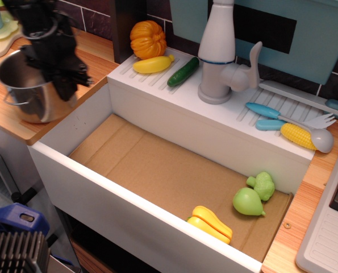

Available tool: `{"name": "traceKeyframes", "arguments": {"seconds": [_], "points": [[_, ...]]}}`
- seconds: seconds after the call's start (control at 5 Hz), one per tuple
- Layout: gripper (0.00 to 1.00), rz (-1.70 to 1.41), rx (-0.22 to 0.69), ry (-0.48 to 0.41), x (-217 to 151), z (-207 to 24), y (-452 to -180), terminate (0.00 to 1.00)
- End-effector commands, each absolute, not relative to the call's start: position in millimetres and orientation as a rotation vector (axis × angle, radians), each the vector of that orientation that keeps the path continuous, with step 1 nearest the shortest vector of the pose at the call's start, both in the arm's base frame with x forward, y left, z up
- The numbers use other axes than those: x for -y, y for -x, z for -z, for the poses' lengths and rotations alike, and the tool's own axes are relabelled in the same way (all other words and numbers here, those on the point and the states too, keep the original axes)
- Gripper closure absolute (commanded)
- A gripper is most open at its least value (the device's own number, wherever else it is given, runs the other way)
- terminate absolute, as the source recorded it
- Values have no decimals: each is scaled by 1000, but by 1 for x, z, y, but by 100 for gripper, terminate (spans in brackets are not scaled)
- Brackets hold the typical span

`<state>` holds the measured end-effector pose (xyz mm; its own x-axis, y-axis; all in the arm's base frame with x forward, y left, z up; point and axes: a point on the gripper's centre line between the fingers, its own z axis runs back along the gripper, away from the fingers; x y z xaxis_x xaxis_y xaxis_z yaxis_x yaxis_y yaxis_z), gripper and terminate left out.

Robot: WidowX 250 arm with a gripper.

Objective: Put pot or pan in sink

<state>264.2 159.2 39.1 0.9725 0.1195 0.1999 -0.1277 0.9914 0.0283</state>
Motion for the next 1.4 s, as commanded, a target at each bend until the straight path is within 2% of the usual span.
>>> {"name": "traceKeyframes", "arguments": {"seconds": [0.0,0.6,1.2], "points": [[100,-165,246,17,-131,-62,-280,0],[100,-231,293,124,-77,-48,-296,0],[100,-316,293,169,-68,-26,-292,0]]}}
